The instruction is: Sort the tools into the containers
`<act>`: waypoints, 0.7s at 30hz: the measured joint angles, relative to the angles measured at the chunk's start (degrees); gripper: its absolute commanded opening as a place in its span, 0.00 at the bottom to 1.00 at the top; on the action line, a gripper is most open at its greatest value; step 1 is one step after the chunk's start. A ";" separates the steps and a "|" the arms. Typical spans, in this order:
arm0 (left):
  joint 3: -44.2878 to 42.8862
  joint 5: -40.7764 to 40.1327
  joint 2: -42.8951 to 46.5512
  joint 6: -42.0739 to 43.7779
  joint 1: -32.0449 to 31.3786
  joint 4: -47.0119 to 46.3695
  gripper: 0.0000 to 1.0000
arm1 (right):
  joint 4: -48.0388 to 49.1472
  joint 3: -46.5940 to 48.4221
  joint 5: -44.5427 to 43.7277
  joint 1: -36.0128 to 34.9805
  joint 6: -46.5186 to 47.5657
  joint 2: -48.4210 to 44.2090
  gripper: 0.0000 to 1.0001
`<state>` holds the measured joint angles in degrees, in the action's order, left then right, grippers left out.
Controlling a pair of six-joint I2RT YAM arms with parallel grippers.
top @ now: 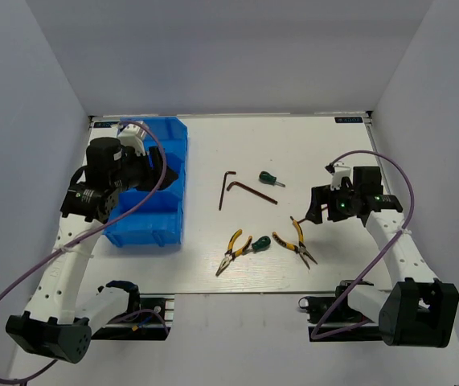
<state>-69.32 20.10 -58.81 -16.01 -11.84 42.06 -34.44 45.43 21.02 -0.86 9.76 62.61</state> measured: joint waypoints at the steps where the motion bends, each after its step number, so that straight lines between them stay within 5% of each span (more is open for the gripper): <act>1: 0.37 -0.17 0.20 -0.24 0.00 -0.15 0.71 | -0.13 0.17 0.35 0.00 -0.13 0.42 0.90; 6: 0.42 0.04 0.22 -1.18 0.00 -3.96 1.00 | -0.15 1.20 3.39 0.00 1.01 0.66 0.90; 10: 2.69 2.34 -1.42 -1.55 0.00 -8.52 1.00 | -0.28 2.03 7.80 0.00 4.50 0.66 0.84; 12: 4.61 4.33 -3.04 -1.88 0.00 -10.88 1.00 | -0.22 2.16 9.57 -0.02 5.57 0.68 0.55; 13: 5.81 5.51 -3.98 -2.10 -0.02 -12.44 1.00 | -0.31 2.29 10.49 0.00 5.18 0.83 0.34; 14: 6.88 6.62 -4.98 -2.45 -0.02 -13.62 0.96 | -0.28 2.47 10.88 -0.02 5.88 1.01 0.00; 15: 7.78 7.58 -5.86 -2.89 0.00 -14.71 0.87 | -0.28 2.80 11.30 -0.02 5.90 1.38 0.00; 16: 8.50 8.26 -6.69 -3.32 -0.02 -15.61 0.60 | -0.46 3.39 11.56 -0.04 5.33 1.99 0.00; 18: 8.96 9.70 -8.70 -4.07 -0.17 -16.74 0.30 | -0.57 5.11 11.76 -0.04 5.03 3.78 0.08; 20: 8.26 10.84 -10.93 -3.45 -0.61 -17.25 0.07 | -0.66 6.97 11.69 -0.07 4.28 5.55 0.38; 21: 7.34 11.17 -12.39 -2.67 -1.05 -16.90 0.07 | -0.59 7.82 11.47 -0.07 3.96 6.29 0.56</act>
<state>-61.98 31.27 -71.20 -18.68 -12.88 25.17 -35.03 53.25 32.49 -0.93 13.72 68.90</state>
